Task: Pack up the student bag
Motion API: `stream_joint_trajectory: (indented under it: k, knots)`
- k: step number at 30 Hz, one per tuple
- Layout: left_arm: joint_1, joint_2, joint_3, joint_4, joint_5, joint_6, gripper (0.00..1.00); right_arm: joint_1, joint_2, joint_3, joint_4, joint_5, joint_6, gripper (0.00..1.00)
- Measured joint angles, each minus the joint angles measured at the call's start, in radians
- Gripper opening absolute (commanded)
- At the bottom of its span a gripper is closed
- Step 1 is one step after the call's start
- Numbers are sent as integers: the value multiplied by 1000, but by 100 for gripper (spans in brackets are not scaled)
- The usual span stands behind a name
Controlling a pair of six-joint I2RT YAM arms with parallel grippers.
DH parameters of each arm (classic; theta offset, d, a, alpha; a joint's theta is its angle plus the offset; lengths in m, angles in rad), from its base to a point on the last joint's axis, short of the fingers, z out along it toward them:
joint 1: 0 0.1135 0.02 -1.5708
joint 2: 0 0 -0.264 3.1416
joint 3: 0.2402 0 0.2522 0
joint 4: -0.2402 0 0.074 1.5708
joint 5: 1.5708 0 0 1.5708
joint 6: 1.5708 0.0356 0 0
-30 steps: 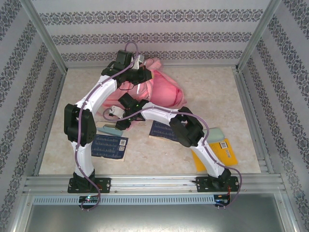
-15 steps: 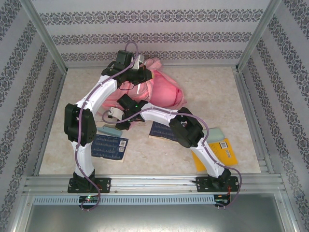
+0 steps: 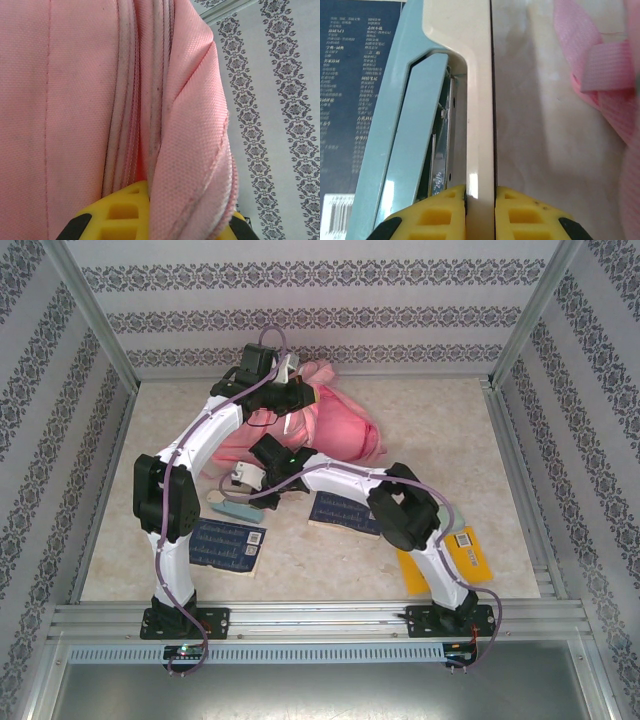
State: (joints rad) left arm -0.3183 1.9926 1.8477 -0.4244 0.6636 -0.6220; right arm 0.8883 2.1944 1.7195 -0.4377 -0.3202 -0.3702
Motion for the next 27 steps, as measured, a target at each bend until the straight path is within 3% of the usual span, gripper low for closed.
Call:
stream_joint_trajectory:
  k: [10, 18, 22, 27]
  knots:
    - [2, 0, 2, -2, 3, 4, 0, 0, -370, -457, 161, 99, 79, 0]
    - [12, -20, 31, -70, -18, 90, 0, -20, -830, -847, 200, 201, 223, 0]
    - [18, -59, 31, -117, -53, 148, 0, -83, -1034, -938, 203, 235, 336, 0]
    - [27, -105, 31, -169, -72, 204, 0, -178, -1162, -1004, 224, 267, 446, 0]
